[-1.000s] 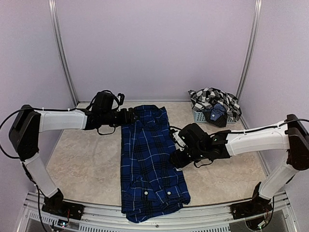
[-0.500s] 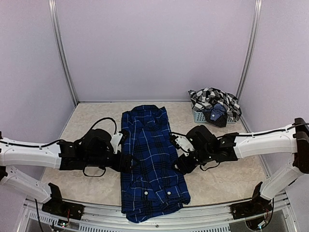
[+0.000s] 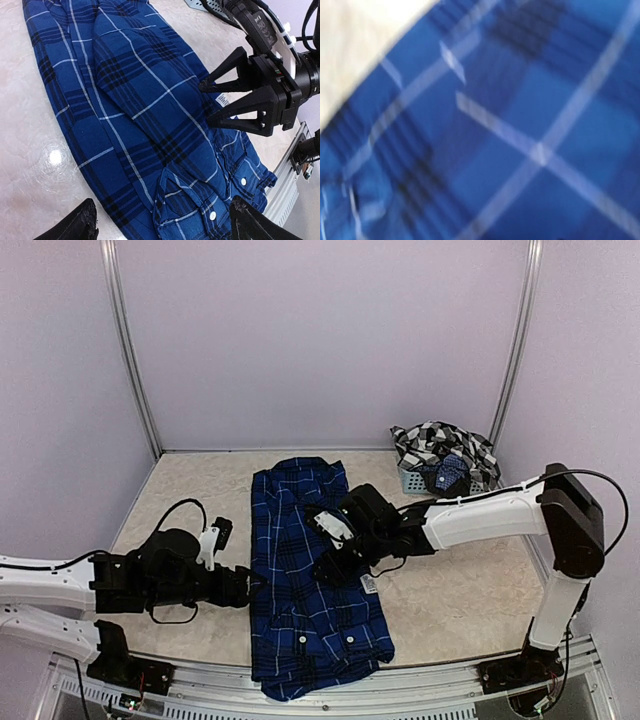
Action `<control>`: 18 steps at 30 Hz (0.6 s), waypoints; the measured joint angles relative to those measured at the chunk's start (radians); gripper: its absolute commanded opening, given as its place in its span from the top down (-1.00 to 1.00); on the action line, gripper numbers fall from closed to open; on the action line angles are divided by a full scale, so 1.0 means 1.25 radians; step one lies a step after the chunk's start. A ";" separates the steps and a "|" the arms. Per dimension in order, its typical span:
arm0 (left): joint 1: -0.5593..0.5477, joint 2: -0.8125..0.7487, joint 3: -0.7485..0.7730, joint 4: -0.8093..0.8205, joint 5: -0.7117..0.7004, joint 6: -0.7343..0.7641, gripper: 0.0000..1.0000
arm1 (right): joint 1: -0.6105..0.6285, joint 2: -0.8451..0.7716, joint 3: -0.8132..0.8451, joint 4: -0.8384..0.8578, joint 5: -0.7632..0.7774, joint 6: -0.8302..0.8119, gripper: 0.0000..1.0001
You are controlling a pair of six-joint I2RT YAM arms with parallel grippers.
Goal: Fold and stack the long sleeve shirts
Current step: Move the rectangle-folded shirt to the center of the board.
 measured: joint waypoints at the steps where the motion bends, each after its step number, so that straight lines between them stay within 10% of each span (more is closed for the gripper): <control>1: 0.000 0.003 0.002 -0.005 -0.006 -0.007 -0.78 | 0.000 0.027 0.027 0.009 -0.005 -0.004 -0.15; 18: 0.068 0.048 0.055 -0.087 -0.055 -0.050 -0.98 | -0.070 0.262 0.208 0.040 -0.051 0.035 -0.13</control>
